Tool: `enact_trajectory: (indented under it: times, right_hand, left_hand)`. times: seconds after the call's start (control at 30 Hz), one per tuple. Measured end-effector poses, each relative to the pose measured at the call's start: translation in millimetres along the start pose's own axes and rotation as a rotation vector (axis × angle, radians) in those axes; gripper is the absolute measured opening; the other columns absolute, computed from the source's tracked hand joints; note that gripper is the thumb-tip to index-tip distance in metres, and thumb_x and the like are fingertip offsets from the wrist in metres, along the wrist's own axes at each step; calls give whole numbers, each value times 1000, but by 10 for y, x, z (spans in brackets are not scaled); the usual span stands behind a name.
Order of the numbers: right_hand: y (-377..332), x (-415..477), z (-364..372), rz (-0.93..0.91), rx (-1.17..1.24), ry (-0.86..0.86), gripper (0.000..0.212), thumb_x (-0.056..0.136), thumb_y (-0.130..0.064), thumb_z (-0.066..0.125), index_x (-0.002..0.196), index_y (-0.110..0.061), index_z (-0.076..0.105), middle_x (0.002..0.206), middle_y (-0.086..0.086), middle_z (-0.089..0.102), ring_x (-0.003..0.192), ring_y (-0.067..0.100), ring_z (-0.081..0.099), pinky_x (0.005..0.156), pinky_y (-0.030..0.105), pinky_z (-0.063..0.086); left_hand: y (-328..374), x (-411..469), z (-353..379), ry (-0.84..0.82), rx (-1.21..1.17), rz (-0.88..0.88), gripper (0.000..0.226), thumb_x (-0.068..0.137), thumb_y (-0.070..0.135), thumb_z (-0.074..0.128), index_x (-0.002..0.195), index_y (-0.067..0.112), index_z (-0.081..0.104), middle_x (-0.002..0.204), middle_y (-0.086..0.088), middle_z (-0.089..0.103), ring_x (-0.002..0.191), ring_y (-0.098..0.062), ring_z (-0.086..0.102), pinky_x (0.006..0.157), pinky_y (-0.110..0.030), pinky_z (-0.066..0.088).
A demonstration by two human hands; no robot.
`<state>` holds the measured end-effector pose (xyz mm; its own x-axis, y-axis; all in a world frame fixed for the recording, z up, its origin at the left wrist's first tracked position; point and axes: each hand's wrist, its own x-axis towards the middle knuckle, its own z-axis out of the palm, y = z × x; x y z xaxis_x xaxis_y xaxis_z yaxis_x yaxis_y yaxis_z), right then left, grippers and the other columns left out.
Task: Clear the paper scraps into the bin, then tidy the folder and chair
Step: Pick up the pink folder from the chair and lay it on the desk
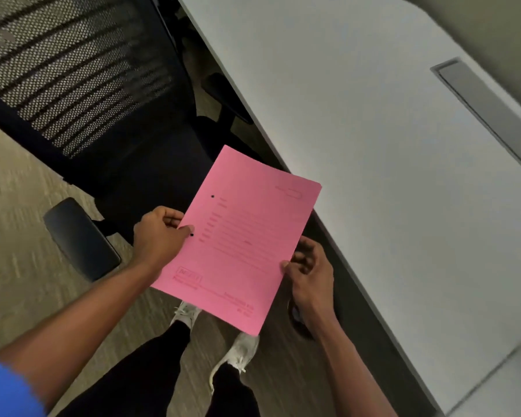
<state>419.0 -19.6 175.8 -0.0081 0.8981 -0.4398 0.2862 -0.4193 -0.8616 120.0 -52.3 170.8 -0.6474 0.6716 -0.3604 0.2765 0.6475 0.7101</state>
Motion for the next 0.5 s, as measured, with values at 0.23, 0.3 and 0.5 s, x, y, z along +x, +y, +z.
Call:
enact_trajectory:
  times: [0.23,0.3,0.5]
  right_hand:
    - [-77,-304,-785,-70,1,80,55,96,-7,73,131,-48,58,109,-20,74,105,-3,72,72,14,61]
    - [-112,-331,-937,-73,9,105,57,97,-9,72,136,-47,56,108,-19,75,104,-2,73,71,12,60]
    - [-327,-276,-1163,-135,66,153,65,94,-16,78,145,-47,52,111,-30,71,103,0,73,66,11,58]
  left_hand:
    - [464,-557,154,-89,-25,168,36,85,13,87,96,41,68,95,15,72,86,-10,73,70,-25,57]
    - [619,-602,215,-108,-32,213,36,85,12,86,102,39,71,96,16,72,87,-9,73,71,-26,58]
    - [1082,-526,412,-164,-53,305,35,87,9,83,114,31,75,99,15,73,87,-9,73,71,-26,59]
